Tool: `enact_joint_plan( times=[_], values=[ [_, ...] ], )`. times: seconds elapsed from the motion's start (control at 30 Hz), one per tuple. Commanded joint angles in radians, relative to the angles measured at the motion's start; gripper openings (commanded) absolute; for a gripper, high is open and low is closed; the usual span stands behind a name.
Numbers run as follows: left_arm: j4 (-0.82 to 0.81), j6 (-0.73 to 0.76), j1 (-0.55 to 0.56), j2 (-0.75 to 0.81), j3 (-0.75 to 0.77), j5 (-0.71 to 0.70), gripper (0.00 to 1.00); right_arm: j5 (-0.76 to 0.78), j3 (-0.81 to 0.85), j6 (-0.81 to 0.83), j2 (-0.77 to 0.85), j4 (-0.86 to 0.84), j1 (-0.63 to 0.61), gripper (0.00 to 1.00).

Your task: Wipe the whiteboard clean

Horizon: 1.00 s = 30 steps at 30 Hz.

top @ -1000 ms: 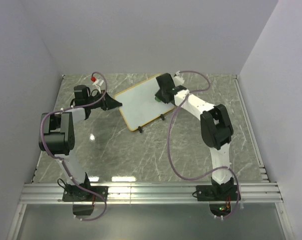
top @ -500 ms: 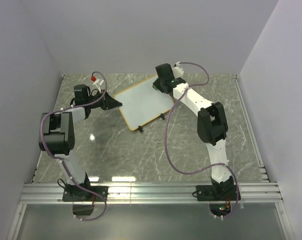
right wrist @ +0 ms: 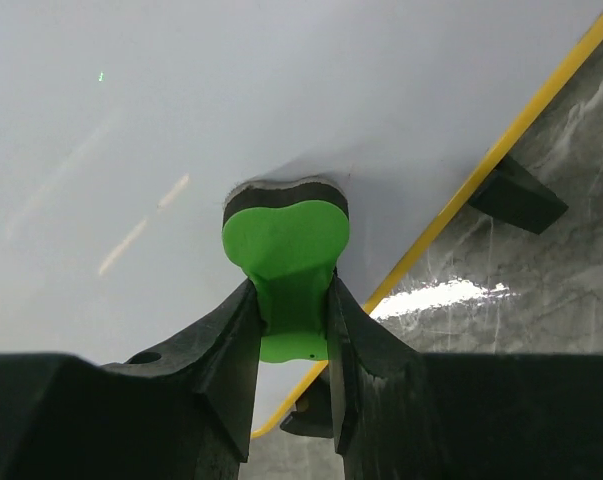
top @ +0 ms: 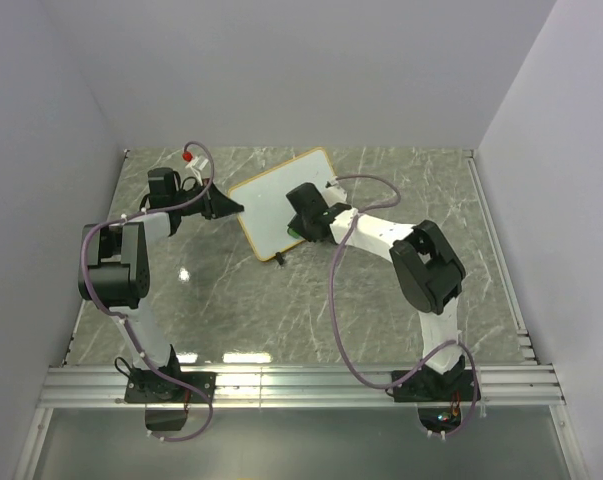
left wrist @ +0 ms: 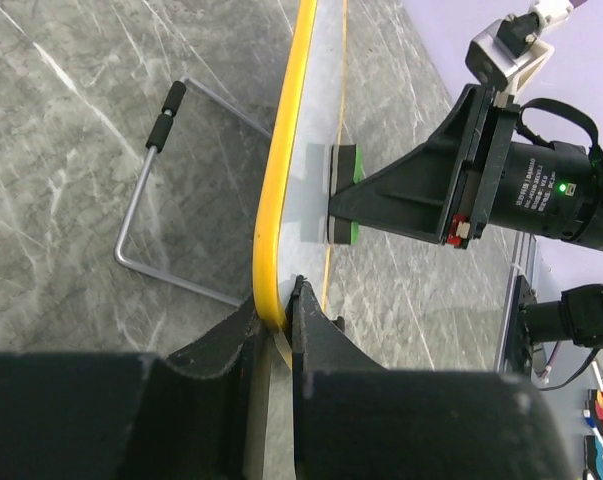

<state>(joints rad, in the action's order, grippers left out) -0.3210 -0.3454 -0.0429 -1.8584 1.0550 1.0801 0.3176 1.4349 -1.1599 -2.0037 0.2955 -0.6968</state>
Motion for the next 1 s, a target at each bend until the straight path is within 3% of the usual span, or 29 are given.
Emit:
enact_joint_plan(
  times=[0.0, 0.3, 0.5, 0.77, 0.83, 0.87, 0.9, 0.93, 0.97],
  values=[
    [0.037, 0.121, 0.029, -0.032, 0.008, -0.031, 0.00, -0.041, -0.018, -0.044, -0.032, 0.008, -0.004, 0.00],
    [0.097, 0.161, 0.038, 0.013, 0.002, -0.106, 0.00, 0.044, -0.045, -0.003, 0.071, 0.063, 0.008, 0.00],
    [0.100, 0.166, 0.038, 0.034, -0.009, -0.129, 0.00, 0.057, -0.238, 0.061, 0.217, 0.013, 0.186, 0.00],
    [0.143, 0.171, 0.037, 0.039, 0.019, -0.186, 0.00, 0.067, -0.188, 0.226, 0.267, 0.030, 0.267, 0.00],
    [0.167, 0.180, 0.037, 0.045, 0.020, -0.215, 0.11, 0.039, -0.191, 0.262, 0.279, 0.021, 0.266, 0.00],
    [0.177, 0.189, 0.038, 0.047, 0.022, -0.226, 0.17, 0.031, -0.185, 0.276, 0.281, 0.025, 0.266, 0.07],
    [0.183, 0.198, 0.037, 0.056, 0.022, -0.236, 0.32, 0.025, -0.180, 0.290, 0.280, 0.036, 0.266, 0.24],
    [0.184, 0.198, 0.038, 0.062, 0.020, -0.244, 0.37, 0.018, -0.174, 0.292, 0.278, 0.048, 0.266, 0.70],
    [0.194, 0.203, 0.038, 0.067, 0.020, -0.250, 0.44, 0.018, -0.169, 0.292, 0.276, 0.080, 0.267, 0.88]
  ],
)
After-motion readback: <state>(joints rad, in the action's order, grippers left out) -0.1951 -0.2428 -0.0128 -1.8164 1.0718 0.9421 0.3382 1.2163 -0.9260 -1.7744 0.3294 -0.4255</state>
